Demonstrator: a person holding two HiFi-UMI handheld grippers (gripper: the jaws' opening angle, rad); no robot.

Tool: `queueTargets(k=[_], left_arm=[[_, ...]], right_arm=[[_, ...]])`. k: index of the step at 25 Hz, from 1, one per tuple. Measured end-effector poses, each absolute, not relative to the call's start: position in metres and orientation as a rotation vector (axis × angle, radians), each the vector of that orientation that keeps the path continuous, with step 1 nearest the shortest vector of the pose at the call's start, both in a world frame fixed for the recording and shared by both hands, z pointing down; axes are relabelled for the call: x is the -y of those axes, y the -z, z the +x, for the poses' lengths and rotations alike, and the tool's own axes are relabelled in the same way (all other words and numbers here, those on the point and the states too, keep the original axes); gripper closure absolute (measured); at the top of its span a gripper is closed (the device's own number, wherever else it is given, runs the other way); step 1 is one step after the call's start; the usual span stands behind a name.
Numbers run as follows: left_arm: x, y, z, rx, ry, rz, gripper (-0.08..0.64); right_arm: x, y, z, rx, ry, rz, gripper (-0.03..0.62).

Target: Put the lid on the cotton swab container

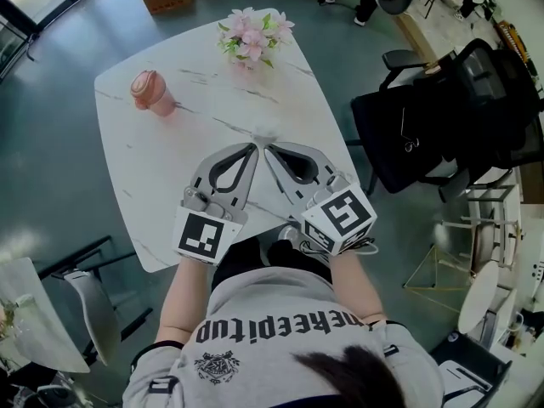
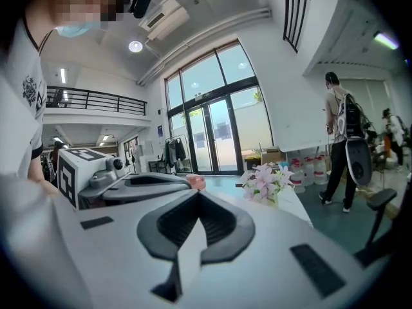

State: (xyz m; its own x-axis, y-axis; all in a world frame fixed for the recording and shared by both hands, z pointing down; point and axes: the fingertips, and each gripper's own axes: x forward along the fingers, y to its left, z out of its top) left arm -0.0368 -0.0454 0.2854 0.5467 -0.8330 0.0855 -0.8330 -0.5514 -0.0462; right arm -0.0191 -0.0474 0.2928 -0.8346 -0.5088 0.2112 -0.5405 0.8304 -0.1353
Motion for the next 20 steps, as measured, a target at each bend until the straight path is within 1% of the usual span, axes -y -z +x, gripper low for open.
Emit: queueTargets(k=[9,20], left_arm=[[0.030,-0.260,-0.025,-1.507,0.104,-2.717,0.546],[0.024,-0.250,-0.012,-1.531,0.091,-2.686,0.545]], right_arm=[[0.034,-0.271,-0.009,2.901,-0.223,0.810,0.581],[0.026,-0.249,0.002,2.967,-0.155,0.780,0.581]])
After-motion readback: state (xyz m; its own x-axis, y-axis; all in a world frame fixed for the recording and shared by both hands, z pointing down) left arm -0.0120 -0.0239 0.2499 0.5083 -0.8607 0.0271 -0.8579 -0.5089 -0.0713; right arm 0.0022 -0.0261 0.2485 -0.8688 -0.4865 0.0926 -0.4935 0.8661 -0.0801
